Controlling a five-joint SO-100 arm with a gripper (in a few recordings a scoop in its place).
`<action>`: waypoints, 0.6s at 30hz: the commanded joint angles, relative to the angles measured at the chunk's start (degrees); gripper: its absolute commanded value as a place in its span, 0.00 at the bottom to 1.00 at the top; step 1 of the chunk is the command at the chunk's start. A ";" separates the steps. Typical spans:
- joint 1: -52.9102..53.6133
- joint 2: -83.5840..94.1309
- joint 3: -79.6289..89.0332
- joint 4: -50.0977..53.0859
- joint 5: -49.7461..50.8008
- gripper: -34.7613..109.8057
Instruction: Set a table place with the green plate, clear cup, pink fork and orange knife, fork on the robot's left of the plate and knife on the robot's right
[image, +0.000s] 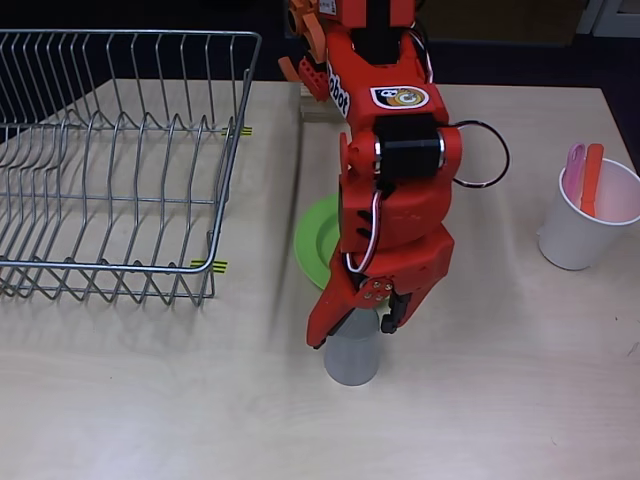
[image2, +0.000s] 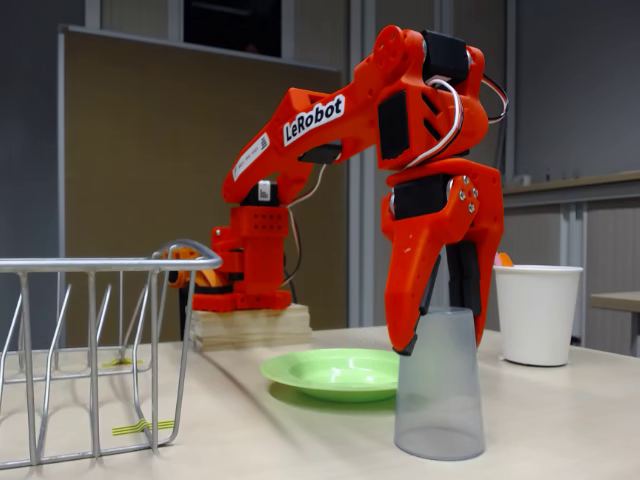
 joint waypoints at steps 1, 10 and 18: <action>-1.32 1.49 -1.05 1.58 1.05 0.52; -3.87 1.49 -8.61 4.22 -1.58 0.52; -5.89 5.36 -18.72 9.84 -4.83 0.50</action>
